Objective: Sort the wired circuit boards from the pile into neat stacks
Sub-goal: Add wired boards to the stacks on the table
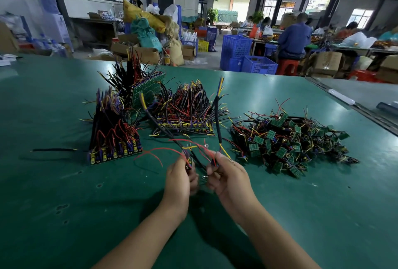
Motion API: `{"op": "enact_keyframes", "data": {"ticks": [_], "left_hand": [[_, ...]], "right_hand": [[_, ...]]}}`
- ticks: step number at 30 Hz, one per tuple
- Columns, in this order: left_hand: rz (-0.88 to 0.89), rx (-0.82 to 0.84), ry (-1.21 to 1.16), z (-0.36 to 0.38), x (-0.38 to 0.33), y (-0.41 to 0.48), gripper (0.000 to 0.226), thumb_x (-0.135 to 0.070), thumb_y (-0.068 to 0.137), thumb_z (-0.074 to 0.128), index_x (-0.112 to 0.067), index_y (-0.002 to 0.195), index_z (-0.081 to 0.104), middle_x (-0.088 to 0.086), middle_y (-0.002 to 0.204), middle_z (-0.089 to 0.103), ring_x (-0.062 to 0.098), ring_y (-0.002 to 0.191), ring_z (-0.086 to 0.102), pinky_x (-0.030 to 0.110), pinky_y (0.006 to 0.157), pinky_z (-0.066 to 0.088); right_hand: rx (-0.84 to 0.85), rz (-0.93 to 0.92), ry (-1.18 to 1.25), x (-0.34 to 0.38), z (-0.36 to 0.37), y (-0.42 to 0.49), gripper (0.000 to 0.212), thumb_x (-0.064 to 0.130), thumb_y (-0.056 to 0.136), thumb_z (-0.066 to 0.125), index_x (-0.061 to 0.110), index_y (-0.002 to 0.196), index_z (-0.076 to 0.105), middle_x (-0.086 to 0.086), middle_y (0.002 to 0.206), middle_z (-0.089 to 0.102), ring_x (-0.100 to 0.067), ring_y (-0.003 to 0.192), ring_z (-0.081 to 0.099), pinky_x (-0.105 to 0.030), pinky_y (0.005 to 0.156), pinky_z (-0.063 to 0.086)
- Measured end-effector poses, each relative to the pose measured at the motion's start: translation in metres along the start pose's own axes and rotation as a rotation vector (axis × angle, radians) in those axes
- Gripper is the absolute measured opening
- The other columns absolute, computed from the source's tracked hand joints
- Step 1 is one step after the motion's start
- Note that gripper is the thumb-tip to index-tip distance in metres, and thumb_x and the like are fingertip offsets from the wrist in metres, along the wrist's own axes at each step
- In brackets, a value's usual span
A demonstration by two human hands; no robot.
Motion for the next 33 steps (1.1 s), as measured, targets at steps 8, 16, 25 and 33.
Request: {"op": "enact_keyframes", "data": {"ticks": [8,16,25,33], "left_hand": [[0.058,-0.03,-0.173,-0.011,-0.014,0.01,0.042,-0.019,0.101,0.027,-0.013,0.06,0.033,-0.004,0.043,0.027,0.008,0.03,0.018,0.015,0.034,0.015],[0.02,-0.045,-0.187,-0.014,-0.014,0.011,0.036,-0.02,0.103,0.03,-0.012,0.069,0.038,-0.001,0.053,0.042,0.008,0.033,0.025,0.018,0.036,0.022],[-0.112,-0.02,-0.178,-0.008,-0.008,0.006,0.036,-0.027,0.102,0.035,-0.013,0.069,0.038,-0.002,0.047,0.038,0.008,0.032,0.023,0.017,0.033,0.021],[-0.133,-0.006,-0.071,0.008,0.003,-0.007,0.038,-0.032,0.101,0.042,-0.015,0.067,0.046,-0.003,0.041,0.038,0.007,0.028,0.027,0.014,0.035,0.023]], "right_hand": [[-0.168,-0.088,0.105,0.017,-0.021,0.007,0.017,0.016,0.1,0.05,0.022,0.084,0.052,-0.004,0.06,0.059,-0.01,0.042,0.043,-0.02,0.043,0.035],[-0.176,-0.088,0.075,0.018,-0.028,0.012,0.02,0.021,0.1,0.049,0.015,0.097,0.067,-0.001,0.058,0.056,-0.01,0.044,0.04,-0.021,0.043,0.035],[0.016,-0.101,-0.09,0.01,-0.009,0.005,0.029,0.024,0.103,0.04,0.022,0.114,0.067,0.003,0.058,0.038,-0.012,0.051,0.03,-0.023,0.05,0.027],[0.067,-0.193,-0.342,0.001,0.006,-0.004,0.018,0.017,0.104,0.042,0.025,0.118,0.051,0.013,0.056,0.046,-0.002,0.047,0.046,-0.014,0.045,0.038]]}}
Point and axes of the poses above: each hand's wrist, its own y-axis towards the middle knuckle, its own z-axis out of the palm, x = y × z, the point moved 3 cm from there along y, towards the middle knuckle
